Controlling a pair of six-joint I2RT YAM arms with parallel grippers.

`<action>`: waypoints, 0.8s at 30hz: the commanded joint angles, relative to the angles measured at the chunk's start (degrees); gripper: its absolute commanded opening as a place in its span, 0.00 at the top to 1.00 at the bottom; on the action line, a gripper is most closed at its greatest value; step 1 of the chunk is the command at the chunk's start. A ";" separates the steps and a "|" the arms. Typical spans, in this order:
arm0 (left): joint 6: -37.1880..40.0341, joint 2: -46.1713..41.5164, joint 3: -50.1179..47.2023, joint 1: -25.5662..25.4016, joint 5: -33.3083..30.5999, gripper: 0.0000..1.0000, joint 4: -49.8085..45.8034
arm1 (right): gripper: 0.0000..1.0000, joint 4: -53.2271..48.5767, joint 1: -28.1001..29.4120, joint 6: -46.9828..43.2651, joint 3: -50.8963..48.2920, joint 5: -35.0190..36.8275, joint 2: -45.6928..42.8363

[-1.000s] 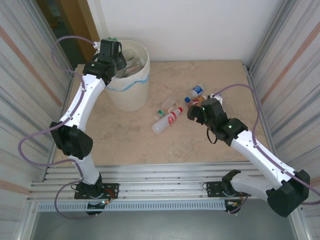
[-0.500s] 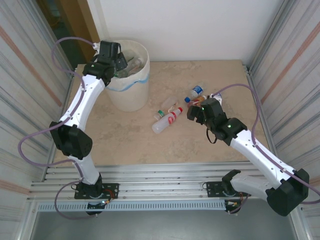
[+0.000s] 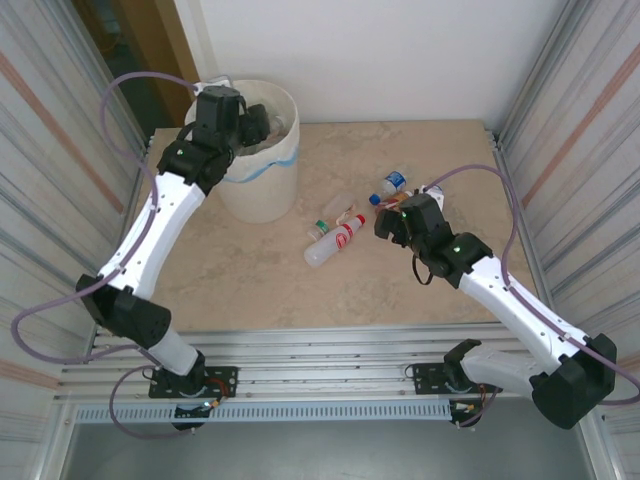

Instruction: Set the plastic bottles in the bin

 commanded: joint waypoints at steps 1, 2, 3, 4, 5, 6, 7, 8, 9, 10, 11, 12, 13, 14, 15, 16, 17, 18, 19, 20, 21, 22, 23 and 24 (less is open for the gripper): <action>5.93 -4.01 -2.36 -4.55 -1.57 0.18 2.62 | 0.02 -2.72 -0.34 1.16 1.84 2.71 -0.48; 7.16 -4.91 -3.59 -6.37 -2.07 0.18 3.30 | 0.02 -2.93 -0.48 1.24 1.84 2.85 -0.62; 8.63 -5.65 -5.11 -8.45 -2.40 0.17 4.09 | 0.02 -3.28 -0.65 1.53 1.79 3.14 -0.84; 9.94 -6.18 -6.52 -10.14 -2.52 0.17 4.74 | 0.02 -3.66 -0.82 1.83 1.77 3.62 -1.14; 11.08 -6.76 -8.15 -12.14 -2.82 0.17 5.14 | 0.02 -4.00 -0.93 2.20 1.75 4.10 -1.36; 11.90 -7.12 -9.79 -14.03 -3.13 0.16 5.35 | 0.02 -4.41 -1.23 2.58 1.57 4.77 -1.70; 12.59 -7.34 -11.16 -15.53 -3.09 0.16 5.51 | 0.02 -4.76 -1.51 3.03 1.42 5.11 -1.98; 13.16 -7.42 -12.80 -17.20 -3.04 0.15 5.43 | 0.02 -5.17 -1.89 3.40 1.32 5.64 -2.35; 13.40 -7.42 -14.46 -18.79 -3.09 0.14 5.44 | 0.02 -5.67 -2.33 3.99 1.23 6.19 -2.69; 13.49 -7.33 -15.71 -19.89 -3.07 0.13 5.32 | 0.02 -6.22 -2.69 4.58 1.12 6.58 -3.02; 13.58 -7.27 -17.53 -21.04 -2.80 0.13 5.15 | 0.02 -6.85 -3.15 5.23 1.01 7.04 -3.42; 13.34 -7.09 -19.17 -22.01 -2.25 0.13 5.07 | 0.02 -7.24 -3.67 5.61 0.79 7.39 -3.89; 13.00 -6.79 -20.33 -22.54 -1.25 0.14 4.87 | 0.02 -7.49 -4.08 5.93 0.54 7.31 -4.31; 12.37 -6.27 -21.62 -22.98 0.13 0.14 4.63 | 0.02 -7.56 -4.64 6.05 0.21 7.19 -4.70; 11.64 -5.66 -22.88 -23.39 1.44 0.15 4.58 | 0.02 -7.64 -5.09 6.10 -0.04 6.97 -5.09; 10.67 -5.00 -23.80 -23.50 2.84 0.16 4.35 | 0.02 -7.73 -5.41 6.05 -0.25 6.86 -5.35; 9.38 -4.01 -24.50 -23.50 4.40 0.17 3.83 | 0.02 -7.95 -5.96 6.06 -0.33 6.72 -5.52; 8.21 -3.02 -24.96 -23.50 5.38 0.17 3.03 | 0.02 -8.31 -6.35 6.12 -0.28 6.64 -5.51; 7.58 -2.17 -25.20 -23.58 6.21 0.18 2.40 | 0.02 -8.63 -6.58 6.05 -0.27 6.60 -5.54; 7.32 -1.22 -25.38 -23.75 7.02 0.19 2.02 | 0.02 -8.95 -6.73 6.04 -0.27 6.53 -5.51; 7.09 -0.27 -25.84 -24.11 7.09 0.19 2.03 | 0.02 -9.18 -6.89 5.99 -0.27 6.64 -5.46; 6.82 0.54 -26.09 -24.40 7.28 0.20 2.03 | 0.02 -9.24 -7.06 6.14 -0.31 6.62 -5.46; 6.79 1.72 -26.09 -24.67 8.02 0.21 2.20 | 0.02 -9.30 -7.17 6.10 -0.40 6.65 -5.54; 7.13 2.80 -25.96 -24.90 8.59 0.21 2.22 | 0.02 -9.25 -7.26 6.16 -0.52 6.60 -5.54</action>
